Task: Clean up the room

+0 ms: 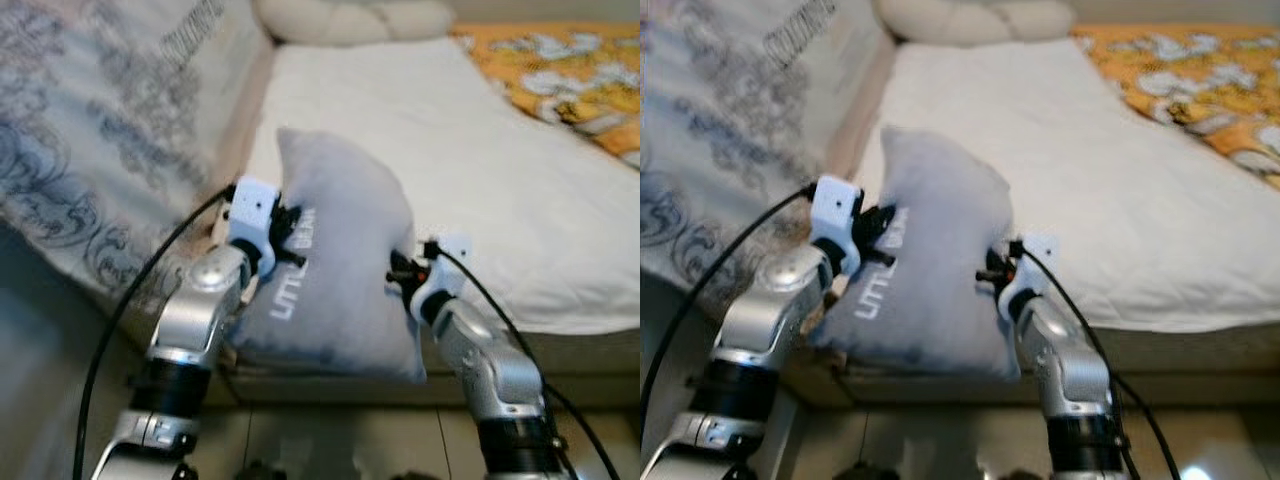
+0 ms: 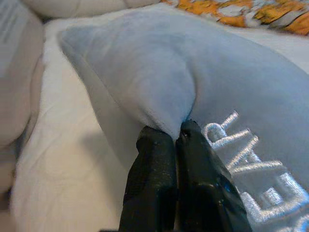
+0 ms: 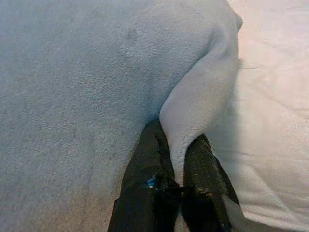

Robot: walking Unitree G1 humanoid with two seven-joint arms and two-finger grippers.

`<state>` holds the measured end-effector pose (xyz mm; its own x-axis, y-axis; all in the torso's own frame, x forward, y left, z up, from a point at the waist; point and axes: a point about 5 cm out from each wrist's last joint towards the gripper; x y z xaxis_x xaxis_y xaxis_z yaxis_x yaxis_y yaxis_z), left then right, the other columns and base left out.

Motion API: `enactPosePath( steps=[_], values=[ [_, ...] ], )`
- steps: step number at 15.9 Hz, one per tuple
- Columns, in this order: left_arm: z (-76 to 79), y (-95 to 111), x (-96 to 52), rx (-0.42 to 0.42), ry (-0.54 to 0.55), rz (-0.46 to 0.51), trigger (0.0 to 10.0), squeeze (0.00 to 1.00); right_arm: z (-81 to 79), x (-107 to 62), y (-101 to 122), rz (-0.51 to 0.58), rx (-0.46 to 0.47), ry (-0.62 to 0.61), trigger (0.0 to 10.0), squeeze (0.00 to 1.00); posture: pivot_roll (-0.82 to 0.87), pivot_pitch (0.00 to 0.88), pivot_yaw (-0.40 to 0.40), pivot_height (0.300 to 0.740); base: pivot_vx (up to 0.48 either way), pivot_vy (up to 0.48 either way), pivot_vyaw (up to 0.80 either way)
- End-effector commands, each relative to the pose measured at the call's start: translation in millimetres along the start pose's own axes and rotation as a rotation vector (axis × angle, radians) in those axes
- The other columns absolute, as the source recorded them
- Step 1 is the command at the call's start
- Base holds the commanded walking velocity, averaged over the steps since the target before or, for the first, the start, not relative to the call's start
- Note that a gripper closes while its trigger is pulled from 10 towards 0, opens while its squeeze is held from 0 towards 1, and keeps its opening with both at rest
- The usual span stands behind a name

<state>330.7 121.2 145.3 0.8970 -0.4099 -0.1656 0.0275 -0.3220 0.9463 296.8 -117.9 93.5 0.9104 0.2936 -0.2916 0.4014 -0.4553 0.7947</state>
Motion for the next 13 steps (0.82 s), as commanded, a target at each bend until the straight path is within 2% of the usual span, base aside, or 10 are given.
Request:
enactPosePath(
  steps=[1,5,9,13],
  values=[
    [-3.3,11,1.5,0.012,0.009,0.039,10.0,0.0,-8.4,2.7,11,0.047,-0.009,0.041,10.0,0.0,-0.08,0.0,0.053,0.74,0.259,0.0,0.0],
    [-8.4,10,0.8,0.018,0.026,0.036,10.0,0.0,-16.5,7.3,6,0.015,-0.048,0.098,10.0,0.0,-0.07,0.0,0.044,0.74,0.261,0.0,0.0],
    [-12.3,10,0.2,0.023,0.041,0.036,10.0,0.0,-20.2,9.8,5,-0.003,-0.078,0.134,10.0,0.0,-0.07,0.0,0.033,0.74,0.261,0.0,0.8],
    [-13.4,9,-0.7,0.03,0.046,0.034,10.0,0.0,-22.1,9.7,3,-0.014,-0.107,0.166,10.0,0.0,-0.07,0.0,0.026,0.74,0.261,0.0,0.0]
  ],
)
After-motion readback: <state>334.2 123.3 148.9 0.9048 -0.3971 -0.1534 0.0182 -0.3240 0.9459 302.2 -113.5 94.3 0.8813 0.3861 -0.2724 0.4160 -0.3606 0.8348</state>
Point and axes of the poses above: a point about 5 cm out from each wrist's last joint towards the gripper, its own x axis pointing out of the wrist towards the gripper, its own y axis along the axis of the wrist's last joint, z = x × y, and after that the axes turned 14 degrees about x, right-handed
